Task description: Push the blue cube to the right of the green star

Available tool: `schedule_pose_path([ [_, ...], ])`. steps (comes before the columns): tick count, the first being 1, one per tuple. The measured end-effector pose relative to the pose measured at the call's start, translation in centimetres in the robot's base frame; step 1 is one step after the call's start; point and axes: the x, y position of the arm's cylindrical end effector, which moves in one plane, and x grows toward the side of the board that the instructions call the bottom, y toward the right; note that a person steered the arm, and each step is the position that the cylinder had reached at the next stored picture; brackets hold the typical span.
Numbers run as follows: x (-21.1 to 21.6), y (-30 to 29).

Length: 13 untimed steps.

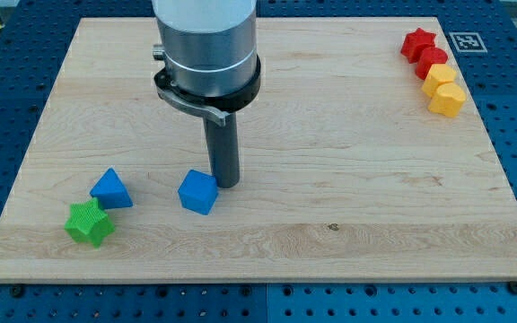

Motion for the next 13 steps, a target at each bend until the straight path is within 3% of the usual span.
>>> schedule_pose_path([
  [9,5.0,-1.2],
  [11,0.6,-1.2],
  [13,0.7,-2.9],
])
